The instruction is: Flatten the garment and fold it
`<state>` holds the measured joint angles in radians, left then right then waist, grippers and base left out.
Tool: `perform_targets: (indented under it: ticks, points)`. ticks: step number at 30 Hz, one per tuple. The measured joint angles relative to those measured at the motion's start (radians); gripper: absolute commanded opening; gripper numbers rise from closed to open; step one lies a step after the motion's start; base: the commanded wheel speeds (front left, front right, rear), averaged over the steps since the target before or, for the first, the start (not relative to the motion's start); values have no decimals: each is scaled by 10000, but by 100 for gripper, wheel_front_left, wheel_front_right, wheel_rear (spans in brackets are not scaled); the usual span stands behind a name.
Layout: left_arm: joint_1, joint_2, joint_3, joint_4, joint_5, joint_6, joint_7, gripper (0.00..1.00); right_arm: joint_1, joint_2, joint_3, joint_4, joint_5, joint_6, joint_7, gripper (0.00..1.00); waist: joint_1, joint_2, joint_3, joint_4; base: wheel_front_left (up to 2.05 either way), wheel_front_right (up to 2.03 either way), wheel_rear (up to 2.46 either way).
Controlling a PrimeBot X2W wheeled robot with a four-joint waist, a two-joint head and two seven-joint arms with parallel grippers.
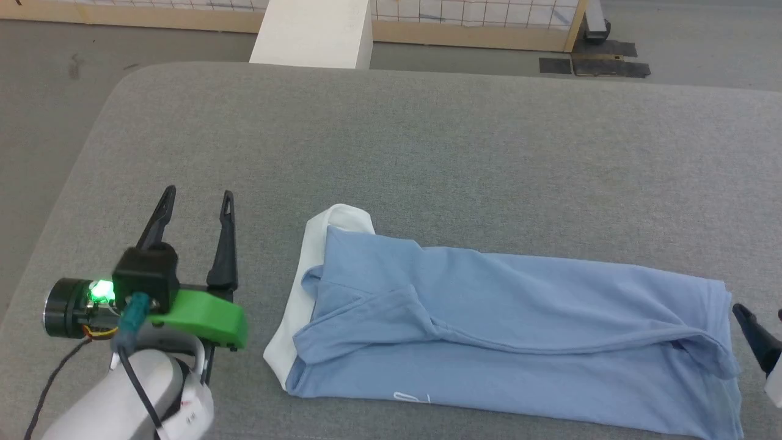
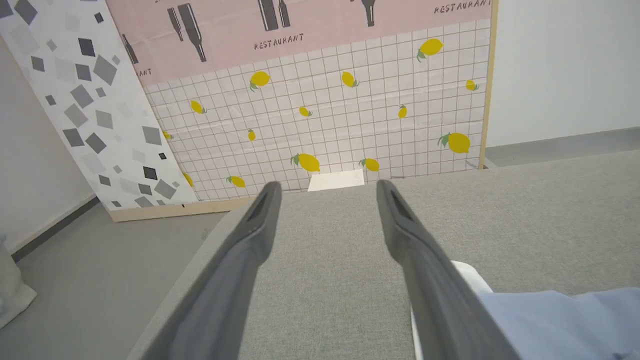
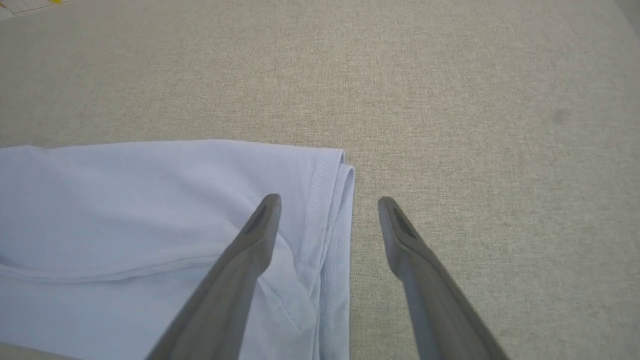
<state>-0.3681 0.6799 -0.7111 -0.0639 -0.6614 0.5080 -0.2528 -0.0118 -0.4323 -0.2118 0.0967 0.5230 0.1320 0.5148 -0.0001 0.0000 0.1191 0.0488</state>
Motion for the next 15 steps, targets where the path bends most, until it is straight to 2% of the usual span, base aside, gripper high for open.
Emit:
perform_targets:
  ticks: [3,6,10,15]
  points:
    - [508,-276,489,-385,1218,211,-15,100,33,802,-640,151,-445,0,219,100,0,0,50,36,0,0,0]
    - [1167,-554,895,-485,2071,222,-42,100,18,1427,-991,209,-832,0,416,100,0,0,112,59,0,0,0]
    - [1712,-876,1239,-485,2750,10,-42,100,-148,2136,-1498,395,-1143,0,899,100,0,0,225,109,0,0,0]
    - [1894,-1267,1753,-570,3413,-297,-42,100,-216,2581,-2098,652,-1833,0,1335,100,0,0,432,256,0,0,0]
